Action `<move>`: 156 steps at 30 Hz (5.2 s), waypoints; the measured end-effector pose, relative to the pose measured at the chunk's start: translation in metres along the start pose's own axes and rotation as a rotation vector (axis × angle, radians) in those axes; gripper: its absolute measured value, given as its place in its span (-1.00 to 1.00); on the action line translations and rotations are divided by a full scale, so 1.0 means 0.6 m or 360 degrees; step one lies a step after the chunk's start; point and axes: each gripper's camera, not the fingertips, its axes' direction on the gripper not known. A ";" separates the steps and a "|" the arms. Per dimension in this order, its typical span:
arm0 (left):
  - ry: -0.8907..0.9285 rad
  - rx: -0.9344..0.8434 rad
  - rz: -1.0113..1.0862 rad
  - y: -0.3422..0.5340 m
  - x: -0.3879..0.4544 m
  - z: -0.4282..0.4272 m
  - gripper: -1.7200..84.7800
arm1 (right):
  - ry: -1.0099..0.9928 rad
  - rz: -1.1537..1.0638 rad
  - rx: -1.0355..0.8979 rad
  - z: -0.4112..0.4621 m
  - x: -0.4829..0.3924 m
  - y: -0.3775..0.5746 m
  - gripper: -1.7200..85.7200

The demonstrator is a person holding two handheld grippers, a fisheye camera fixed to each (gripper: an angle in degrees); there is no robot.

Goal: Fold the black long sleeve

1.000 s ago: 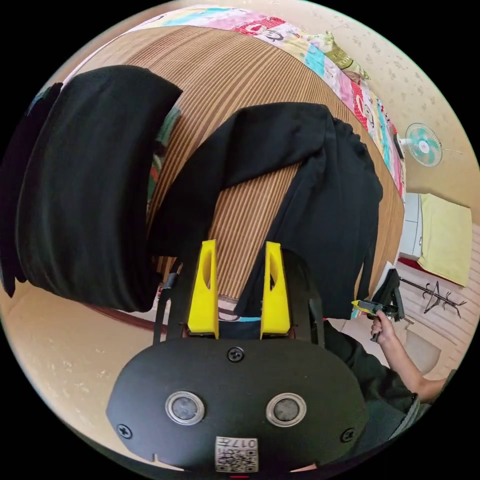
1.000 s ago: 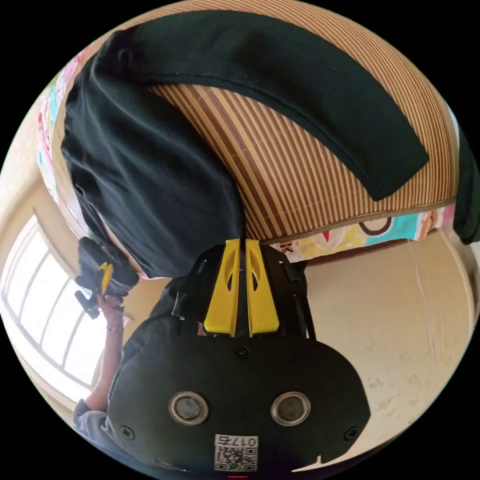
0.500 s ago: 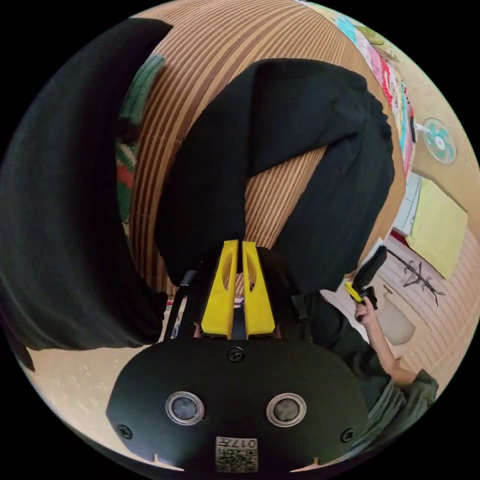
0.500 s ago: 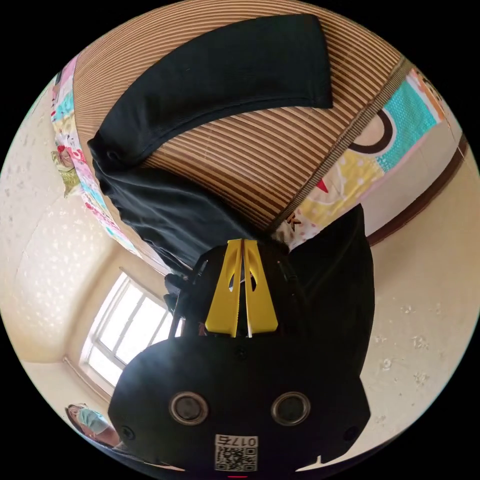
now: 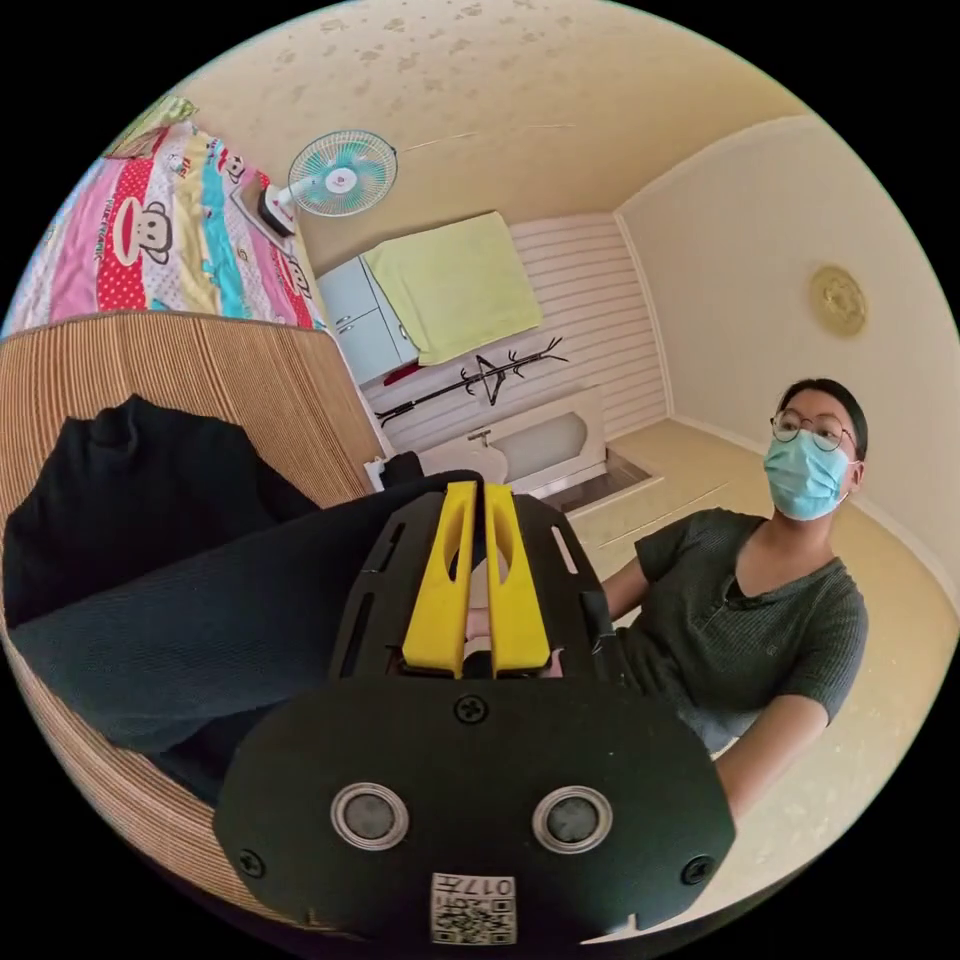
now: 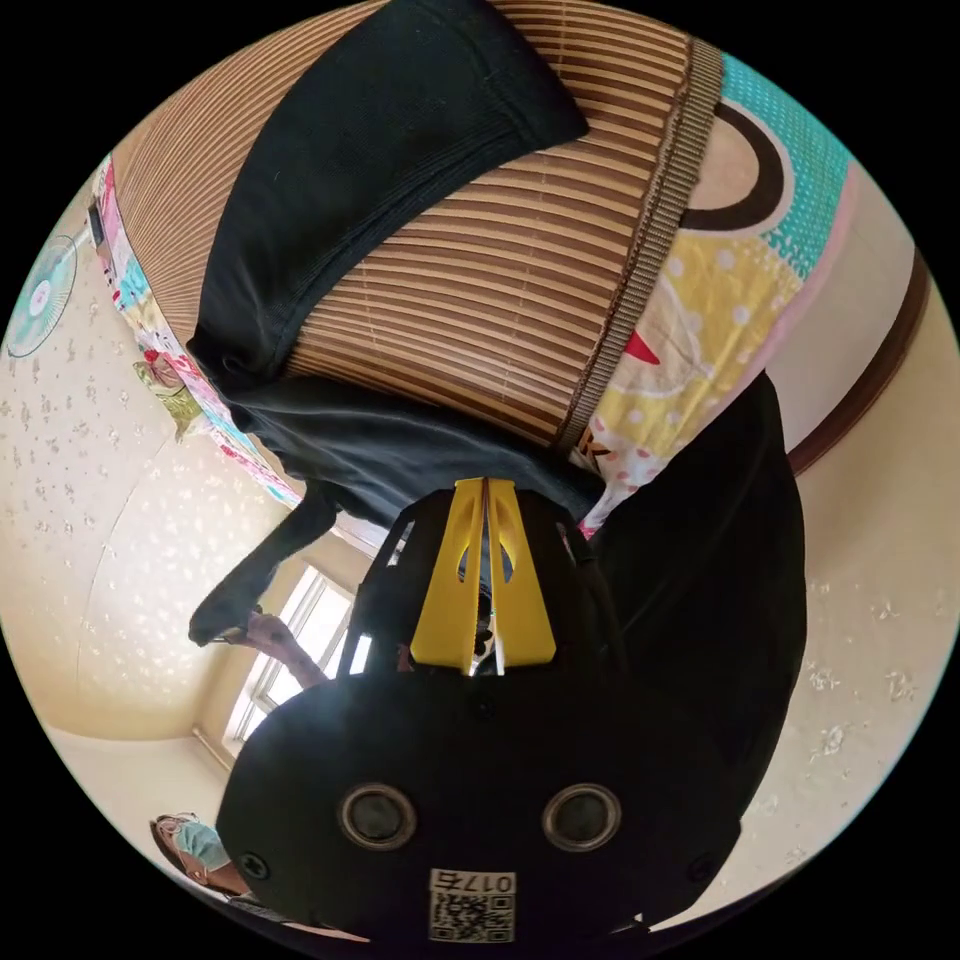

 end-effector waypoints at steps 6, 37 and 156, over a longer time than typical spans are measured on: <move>-0.0544 0.0199 -0.0482 -0.059 -0.143 0.079 -0.78 | -0.0603 0.0032 0.0267 -0.078 0.051 0.010 -0.83; -0.1249 0.0587 -0.1363 0.070 -0.369 -0.175 -0.69 | -0.0778 -0.0910 0.0664 -0.393 -0.204 -0.034 -0.90; 0.0442 0.1757 -0.0945 0.299 -0.020 -0.468 -0.89 | -0.1292 -0.0860 -0.0009 0.128 -0.423 -0.036 -0.93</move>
